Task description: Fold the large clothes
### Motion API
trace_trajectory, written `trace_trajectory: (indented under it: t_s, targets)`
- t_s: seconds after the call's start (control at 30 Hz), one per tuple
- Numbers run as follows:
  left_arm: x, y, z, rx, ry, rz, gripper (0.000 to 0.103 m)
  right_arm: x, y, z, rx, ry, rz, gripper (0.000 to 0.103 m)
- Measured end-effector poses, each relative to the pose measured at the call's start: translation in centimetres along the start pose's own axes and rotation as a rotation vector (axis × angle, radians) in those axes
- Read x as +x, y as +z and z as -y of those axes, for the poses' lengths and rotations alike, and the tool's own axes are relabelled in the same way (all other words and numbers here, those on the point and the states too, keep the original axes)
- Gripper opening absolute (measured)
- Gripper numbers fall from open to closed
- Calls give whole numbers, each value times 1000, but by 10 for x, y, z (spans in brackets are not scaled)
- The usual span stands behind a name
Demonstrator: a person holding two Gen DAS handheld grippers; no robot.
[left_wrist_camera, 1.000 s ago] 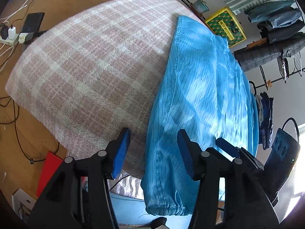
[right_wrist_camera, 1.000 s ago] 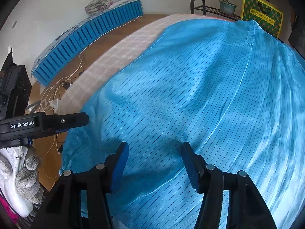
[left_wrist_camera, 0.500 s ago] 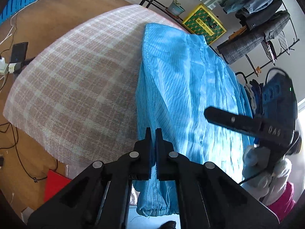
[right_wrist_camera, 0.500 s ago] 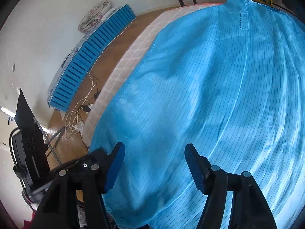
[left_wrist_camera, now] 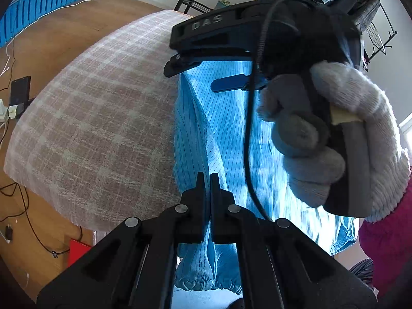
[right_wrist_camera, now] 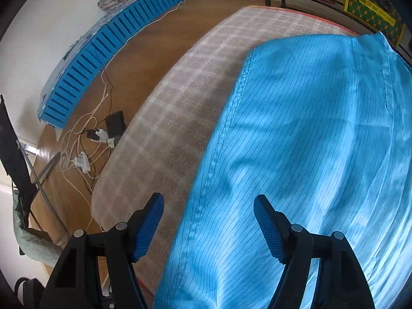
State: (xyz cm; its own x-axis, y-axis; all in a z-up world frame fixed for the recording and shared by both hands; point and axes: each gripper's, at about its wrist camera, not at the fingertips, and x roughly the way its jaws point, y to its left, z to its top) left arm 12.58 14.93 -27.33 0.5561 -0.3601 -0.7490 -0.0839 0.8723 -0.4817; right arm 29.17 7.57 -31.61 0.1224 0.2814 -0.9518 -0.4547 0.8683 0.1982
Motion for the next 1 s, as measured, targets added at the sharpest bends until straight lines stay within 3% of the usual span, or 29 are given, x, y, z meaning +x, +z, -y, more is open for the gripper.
trace_trajectory:
  t_s: [0.07, 0.1, 0.13, 0.23, 0.3, 0.33, 0.37, 0.4, 0.5, 0.53, 0.57, 0.63, 0.87, 1.0]
  targets:
    - [1, -1, 3, 14, 3, -1, 0, 13, 1, 3, -7, -35, -27, 49]
    - [1, -2, 4, 24, 7, -2, 0, 19, 1, 5, -8, -38, -41, 23]
    - [1, -2, 6, 36, 10, -3, 0, 22, 1, 7, -1, -35, -44, 14]
    - [-3, -2, 9, 49, 34, 24, 0, 21, -2, 18, 20, -6, -19, 2]
    - [-9, -1, 6, 36, 48, 54, 16, 15, -4, 24, 38, 24, -1, 1]
    - [-11, 1, 4, 28, 65, 70, 42, 13, -5, 28, 47, 36, 8, 0]
    - [-12, 2, 2, 19, 77, 85, 61, 10, -5, 30, 59, 47, 19, 0]
    - [-11, 2, 0, 8, 86, 86, 63, 8, -6, 32, 72, 61, 28, 0]
    - [13, 4, -11, -43, 39, -44, 63, 0, -9, 38, 101, 109, 60, 0]
    - [20, 2, -15, -84, -2, -86, 56, -2, -10, 39, 109, 116, 68, 0]
    - [26, -1, -17, -109, -38, -120, 31, -6, -11, 42, 117, 129, 78, 0]
    - [28, -3, -11, -85, -16, -139, 6, -12, -14, 49, 135, 155, 100, 0]
    - [-8, -9, 57, 175, 88, 12, 3, -43, -31, 90, 231, 281, 207, 0]
    - [-5, -24, 100, 314, 106, 19, 3, -61, -50, 120, 301, 352, 279, 0]
